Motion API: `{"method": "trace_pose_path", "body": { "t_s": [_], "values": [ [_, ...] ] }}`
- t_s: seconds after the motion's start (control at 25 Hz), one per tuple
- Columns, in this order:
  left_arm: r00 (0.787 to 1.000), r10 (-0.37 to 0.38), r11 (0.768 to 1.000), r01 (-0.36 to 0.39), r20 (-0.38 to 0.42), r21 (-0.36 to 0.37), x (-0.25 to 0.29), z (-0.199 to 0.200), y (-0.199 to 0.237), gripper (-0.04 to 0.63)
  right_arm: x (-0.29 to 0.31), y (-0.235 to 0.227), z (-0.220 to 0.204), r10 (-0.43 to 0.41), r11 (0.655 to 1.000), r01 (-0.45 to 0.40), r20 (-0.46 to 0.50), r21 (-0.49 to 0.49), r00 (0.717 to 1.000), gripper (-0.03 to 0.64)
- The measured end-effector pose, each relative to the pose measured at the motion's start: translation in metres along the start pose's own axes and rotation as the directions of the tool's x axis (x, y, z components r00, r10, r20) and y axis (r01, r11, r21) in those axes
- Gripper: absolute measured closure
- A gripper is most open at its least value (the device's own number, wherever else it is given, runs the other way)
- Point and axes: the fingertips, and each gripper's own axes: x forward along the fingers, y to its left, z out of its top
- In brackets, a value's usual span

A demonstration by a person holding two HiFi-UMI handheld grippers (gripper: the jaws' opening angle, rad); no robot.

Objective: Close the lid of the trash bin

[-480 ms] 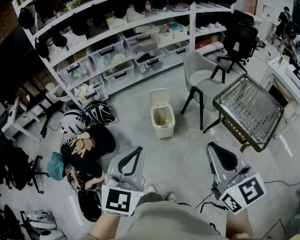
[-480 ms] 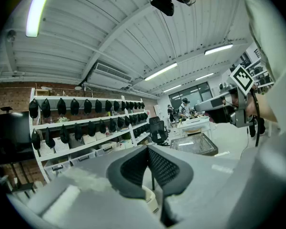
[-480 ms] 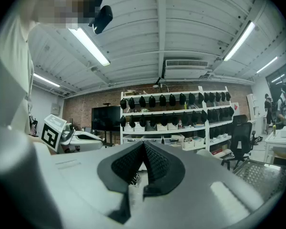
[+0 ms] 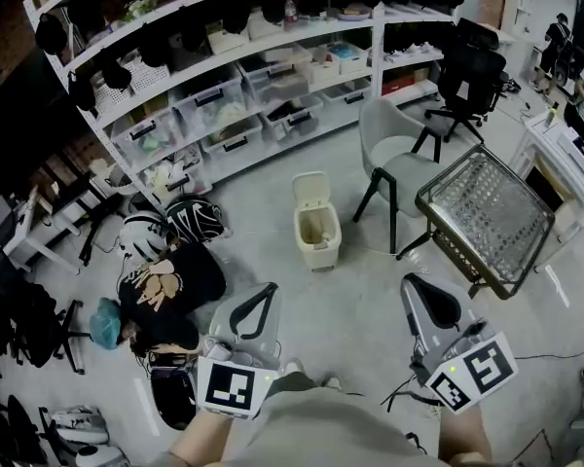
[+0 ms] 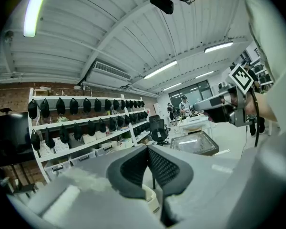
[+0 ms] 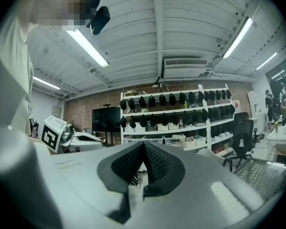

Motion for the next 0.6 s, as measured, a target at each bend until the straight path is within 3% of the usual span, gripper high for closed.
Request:
{"method": "trace_pose_path", "body": {
  "t_s": [0.6],
  "values": [
    [1.000, -0.008, 1.000, 0.008, -0.012, 0.011, 0.044, -0.013, 0.024, 0.594, 0.048, -0.025, -0.023, 0.005, 1.000, -0.005, -0.033, 0.017, 0.999, 0.614]
  ]
}}
